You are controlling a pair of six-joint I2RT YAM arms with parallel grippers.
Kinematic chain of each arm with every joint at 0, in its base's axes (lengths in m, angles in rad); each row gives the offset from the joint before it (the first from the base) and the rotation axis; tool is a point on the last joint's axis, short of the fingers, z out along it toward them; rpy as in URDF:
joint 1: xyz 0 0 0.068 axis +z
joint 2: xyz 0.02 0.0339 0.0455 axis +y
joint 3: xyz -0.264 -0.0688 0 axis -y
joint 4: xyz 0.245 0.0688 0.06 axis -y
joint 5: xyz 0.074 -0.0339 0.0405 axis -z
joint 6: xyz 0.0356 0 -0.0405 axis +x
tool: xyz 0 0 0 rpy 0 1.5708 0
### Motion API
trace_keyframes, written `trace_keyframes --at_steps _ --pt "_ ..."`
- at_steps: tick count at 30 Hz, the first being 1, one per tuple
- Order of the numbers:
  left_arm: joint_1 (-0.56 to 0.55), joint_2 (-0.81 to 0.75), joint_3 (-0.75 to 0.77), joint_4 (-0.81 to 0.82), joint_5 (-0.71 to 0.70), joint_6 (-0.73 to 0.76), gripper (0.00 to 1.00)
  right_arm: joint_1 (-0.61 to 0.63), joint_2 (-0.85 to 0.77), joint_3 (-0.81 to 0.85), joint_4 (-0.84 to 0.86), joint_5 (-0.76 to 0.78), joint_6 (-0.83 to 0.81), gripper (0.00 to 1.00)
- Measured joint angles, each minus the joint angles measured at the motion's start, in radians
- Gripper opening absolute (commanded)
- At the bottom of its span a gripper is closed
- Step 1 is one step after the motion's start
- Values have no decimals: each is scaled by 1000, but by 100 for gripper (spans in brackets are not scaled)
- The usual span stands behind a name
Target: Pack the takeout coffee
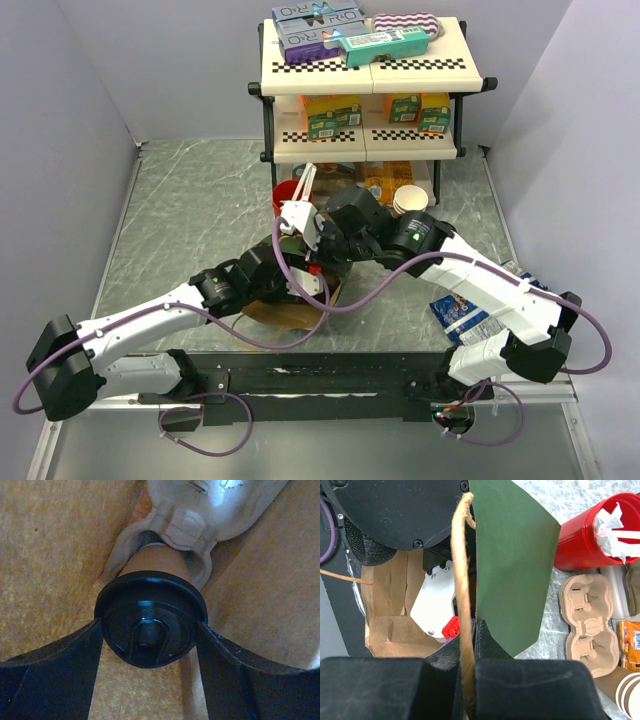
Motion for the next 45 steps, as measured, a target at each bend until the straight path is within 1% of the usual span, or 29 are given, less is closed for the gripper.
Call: trace_keyframes --at_steps 12,20,25,26,27,28,30,31,33,34,37,39,40,45 --pt "23 51 0 65 54 21 1 -23 2 0 -10 -13 3 0" --pt "26 99 0 123 66 19 1 -45 2 0 -24 -23 3 0" --pt "26 114 10 123 66 12 1 -51 2 0 -27 -23 1 0" --pt "26 114 11 119 66 11 8 -51 2 0 -27 -25 -1 0" --pt "26 114 16 111 65 11 13 -51 2 0 -27 -24 -3 0" --pt "26 114 22 100 65 8 21 -51 2 0 -26 -24 -6 0" --pt "26 112 39 62 65 -3 32 -53 2 0 -22 -25 -11 0" --pt "26 110 46 45 65 -10 40 -54 0 0 -19 -26 -14 0" --pt "26 101 65 -3 71 -25 50 -57 -4 -2 -11 -31 -19 0" --pt "26 94 73 -27 74 -35 61 -58 -6 -3 -6 -32 -21 0" --pt "26 60 90 -102 97 -64 76 -60 -10 -3 1 -43 -25 0" --pt "26 27 90 -140 121 -86 83 -60 -10 -5 2 -58 -27 0" --pt "26 15 91 -150 129 -92 99 -60 -10 -6 1 -65 -29 0" --pt "26 -55 95 -203 204 -141 99 -60 -10 -9 5 -109 -33 0"
